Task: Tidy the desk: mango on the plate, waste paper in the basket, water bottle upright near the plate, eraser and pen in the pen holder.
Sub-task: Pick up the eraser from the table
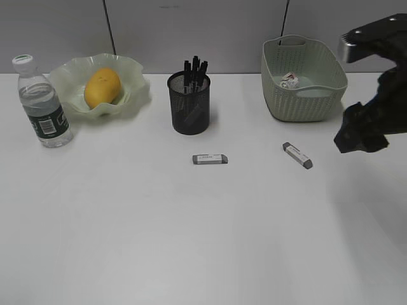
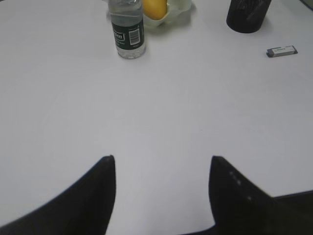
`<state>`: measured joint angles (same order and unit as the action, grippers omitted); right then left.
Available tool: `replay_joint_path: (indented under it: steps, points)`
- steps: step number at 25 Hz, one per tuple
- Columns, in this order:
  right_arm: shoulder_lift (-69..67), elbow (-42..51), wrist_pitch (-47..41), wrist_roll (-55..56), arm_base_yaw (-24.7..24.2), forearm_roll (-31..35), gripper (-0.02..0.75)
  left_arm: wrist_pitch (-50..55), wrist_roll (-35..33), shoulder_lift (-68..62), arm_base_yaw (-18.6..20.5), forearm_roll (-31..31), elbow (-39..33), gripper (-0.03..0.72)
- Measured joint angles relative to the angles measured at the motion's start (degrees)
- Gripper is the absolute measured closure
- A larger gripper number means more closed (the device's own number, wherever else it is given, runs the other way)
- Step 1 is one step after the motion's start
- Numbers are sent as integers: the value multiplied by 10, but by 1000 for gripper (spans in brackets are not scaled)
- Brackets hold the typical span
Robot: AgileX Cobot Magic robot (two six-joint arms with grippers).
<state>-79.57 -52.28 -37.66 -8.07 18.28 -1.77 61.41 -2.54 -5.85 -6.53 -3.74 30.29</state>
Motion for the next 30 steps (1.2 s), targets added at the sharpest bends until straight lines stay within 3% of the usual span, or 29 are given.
replay_joint_path:
  steps: [18,22,30]
  points:
    - [-409,-371,-137,-86,0,-6,153,-1,0,0,0,0,0,245]
    - [-458,-413,-160,-101,0,5,163,-1,0,0,0,0,0,250]
    - [-514,-427,-161,-118,-1,9,264,-1,0,0,0,0,0,253]
